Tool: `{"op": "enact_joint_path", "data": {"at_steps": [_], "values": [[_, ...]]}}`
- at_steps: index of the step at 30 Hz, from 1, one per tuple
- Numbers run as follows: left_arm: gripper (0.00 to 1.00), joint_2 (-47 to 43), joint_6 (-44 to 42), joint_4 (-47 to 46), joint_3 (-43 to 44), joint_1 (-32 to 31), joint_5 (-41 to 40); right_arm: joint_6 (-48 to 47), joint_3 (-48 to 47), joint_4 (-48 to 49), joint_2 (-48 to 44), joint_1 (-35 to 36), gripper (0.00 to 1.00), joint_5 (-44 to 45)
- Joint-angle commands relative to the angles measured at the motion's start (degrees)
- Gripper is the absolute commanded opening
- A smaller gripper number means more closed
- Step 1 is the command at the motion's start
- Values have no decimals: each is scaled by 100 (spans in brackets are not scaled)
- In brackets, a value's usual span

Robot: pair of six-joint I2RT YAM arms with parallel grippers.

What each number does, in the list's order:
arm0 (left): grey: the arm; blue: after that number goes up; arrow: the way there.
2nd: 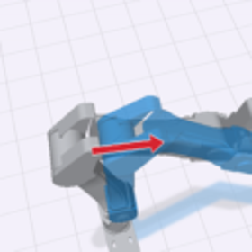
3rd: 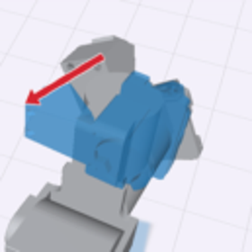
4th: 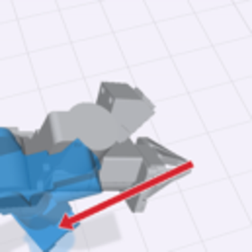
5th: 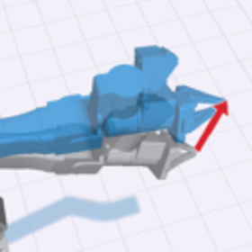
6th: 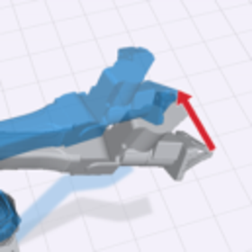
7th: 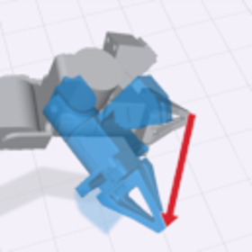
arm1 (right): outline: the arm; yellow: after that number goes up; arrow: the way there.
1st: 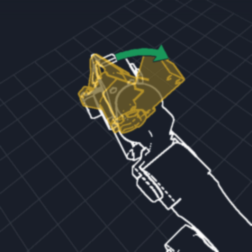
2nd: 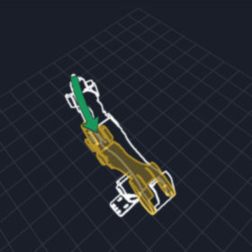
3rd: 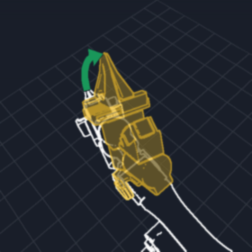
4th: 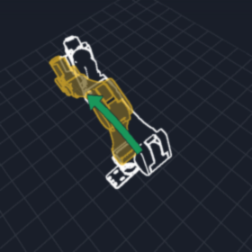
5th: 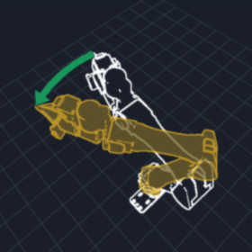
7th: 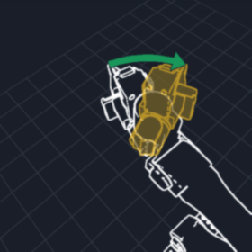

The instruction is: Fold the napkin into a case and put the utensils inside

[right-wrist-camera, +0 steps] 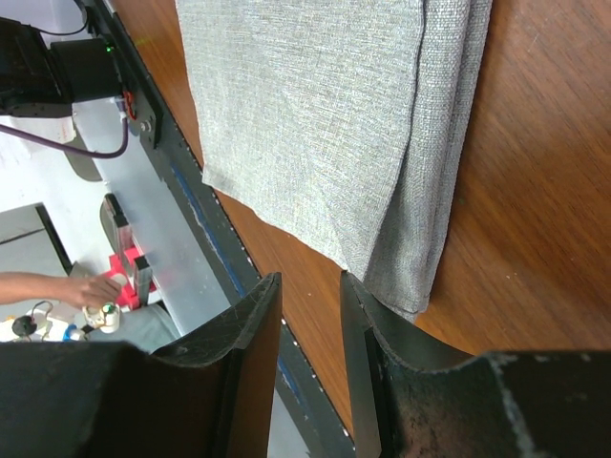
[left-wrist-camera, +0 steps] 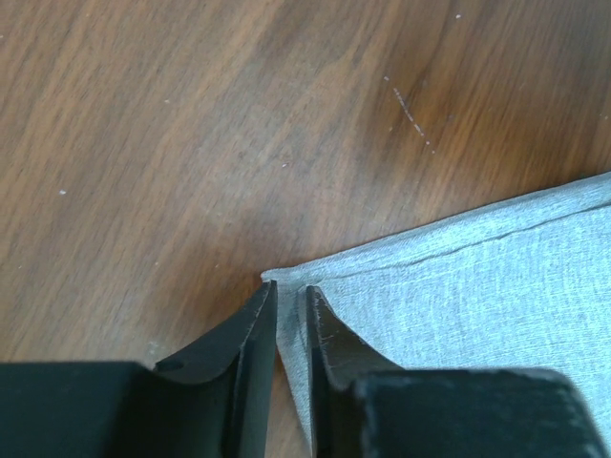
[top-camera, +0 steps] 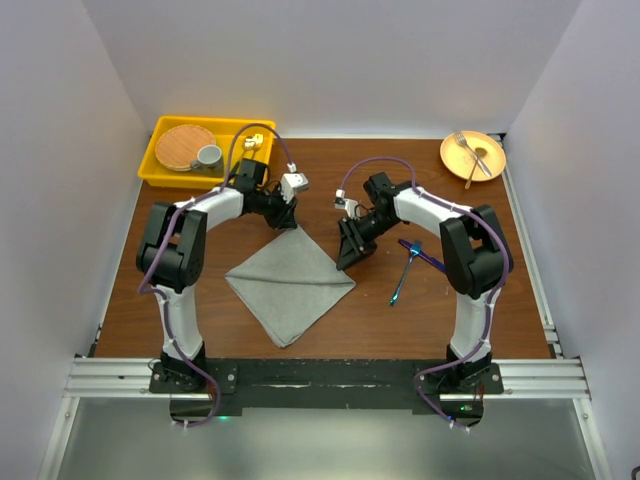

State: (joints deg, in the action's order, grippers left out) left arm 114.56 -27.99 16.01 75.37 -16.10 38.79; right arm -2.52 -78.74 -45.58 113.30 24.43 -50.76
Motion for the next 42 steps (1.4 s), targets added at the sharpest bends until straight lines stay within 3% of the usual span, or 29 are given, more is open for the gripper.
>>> {"op": "enact_joint_path", "data": {"at_steps": [1,11,17,25,33,42], "values": [[29,-197,-23,51,188,63,182,24,-238,23,70,10,36,-162],[27,-110,-49,130,197,63,340,33,-229,32,79,10,36,-153],[16,-31,-75,165,267,54,437,24,-265,6,88,18,36,-109],[9,13,-189,297,294,54,516,24,-353,-38,184,10,36,-118],[27,101,-163,227,294,45,323,24,-361,-47,210,18,36,-127],[20,189,-207,245,285,37,323,15,-379,-56,246,10,36,-100]]}}
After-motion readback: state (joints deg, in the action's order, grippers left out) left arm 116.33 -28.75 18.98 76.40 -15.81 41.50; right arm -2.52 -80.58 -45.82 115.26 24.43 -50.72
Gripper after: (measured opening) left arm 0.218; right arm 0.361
